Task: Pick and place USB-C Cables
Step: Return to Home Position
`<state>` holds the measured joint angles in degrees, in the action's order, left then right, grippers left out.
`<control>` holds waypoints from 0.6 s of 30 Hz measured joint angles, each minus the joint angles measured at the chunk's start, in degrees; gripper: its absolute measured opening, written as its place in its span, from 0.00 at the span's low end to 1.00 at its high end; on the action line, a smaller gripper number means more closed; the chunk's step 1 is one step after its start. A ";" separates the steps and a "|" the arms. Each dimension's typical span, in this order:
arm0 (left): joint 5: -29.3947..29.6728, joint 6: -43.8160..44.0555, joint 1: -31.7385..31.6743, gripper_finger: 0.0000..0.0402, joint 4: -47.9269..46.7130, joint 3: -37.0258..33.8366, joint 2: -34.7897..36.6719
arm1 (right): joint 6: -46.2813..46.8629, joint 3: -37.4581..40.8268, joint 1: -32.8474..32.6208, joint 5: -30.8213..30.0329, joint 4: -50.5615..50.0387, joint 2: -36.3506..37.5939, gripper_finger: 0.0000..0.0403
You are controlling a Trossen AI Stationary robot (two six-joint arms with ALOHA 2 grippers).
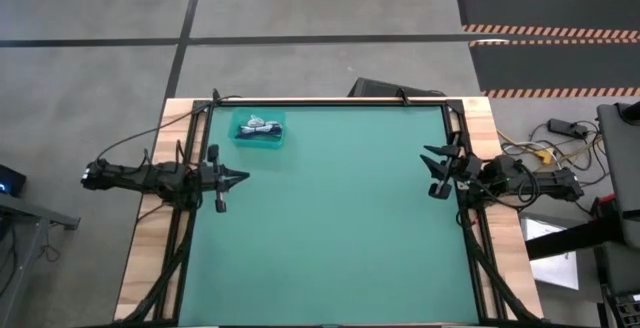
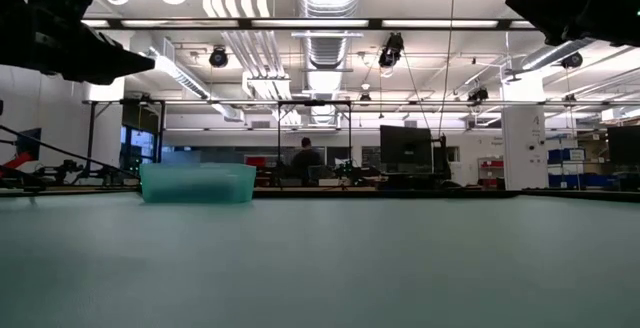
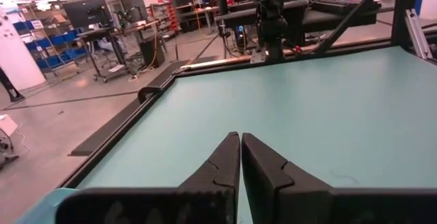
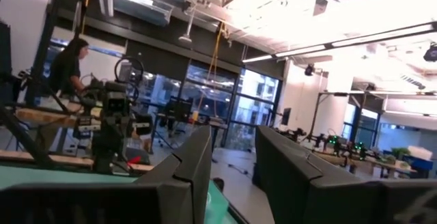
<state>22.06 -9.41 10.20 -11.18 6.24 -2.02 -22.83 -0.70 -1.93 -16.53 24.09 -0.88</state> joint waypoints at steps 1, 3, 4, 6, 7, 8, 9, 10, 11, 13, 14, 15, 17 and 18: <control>0.00 0.00 0.01 0.00 0.06 0.00 -0.16 | -0.12 0.01 0.00 -0.03 0.00 -0.31 0.26; 0.00 0.00 0.02 0.00 -0.23 0.00 -0.20 | -0.15 0.01 0.00 -0.03 0.04 -0.79 0.26; 0.04 0.00 0.00 0.00 -0.14 0.00 -0.24 | -0.13 0.00 0.00 -0.03 -0.07 -1.10 0.26; 0.04 0.00 0.01 0.00 -0.08 0.00 -0.31 | -0.16 -0.01 0.00 -0.03 -0.35 -1.58 0.27; 0.04 0.00 0.02 0.00 -0.11 0.00 -0.31 | -0.16 0.01 0.00 -0.03 -0.29 -1.80 0.27; 0.04 0.00 0.01 0.00 -0.06 0.00 -0.31 | -0.15 0.01 0.00 -0.03 -0.19 -1.95 0.27; 0.04 0.00 0.00 0.00 -0.02 0.00 -0.31 | -0.16 0.02 0.00 -0.03 -0.22 -2.14 0.27; 0.06 0.00 0.02 0.00 -0.02 0.00 -0.35 | -0.15 -0.01 0.00 -0.03 -0.23 -2.30 0.27; 0.07 0.00 0.00 0.00 -0.06 0.00 -0.35 | -0.13 -0.01 0.00 -0.03 -0.26 -2.42 0.28; 0.07 0.00 0.00 0.00 -0.02 0.00 -0.35 | -0.13 0.00 0.00 -0.03 -0.24 -2.62 0.28; 0.07 0.00 0.01 0.00 -0.04 0.00 -0.35 | -0.13 -0.01 0.00 -0.03 -0.30 -2.62 0.27; 0.07 0.00 0.00 0.00 -0.04 0.00 -0.35 | -0.13 -0.01 0.00 -0.03 -0.28 -2.62 0.27; 0.07 0.00 0.00 0.00 -0.04 0.00 -0.35 | -0.13 -0.01 0.00 -0.03 -0.26 -2.61 0.26; 0.07 0.00 0.00 0.00 -0.04 0.00 -0.35 | -0.13 -0.01 0.00 -0.03 -0.28 -2.60 0.26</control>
<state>22.13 -9.41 10.20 -11.22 6.24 -2.37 -22.96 -0.71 -1.93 -16.56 23.82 -3.49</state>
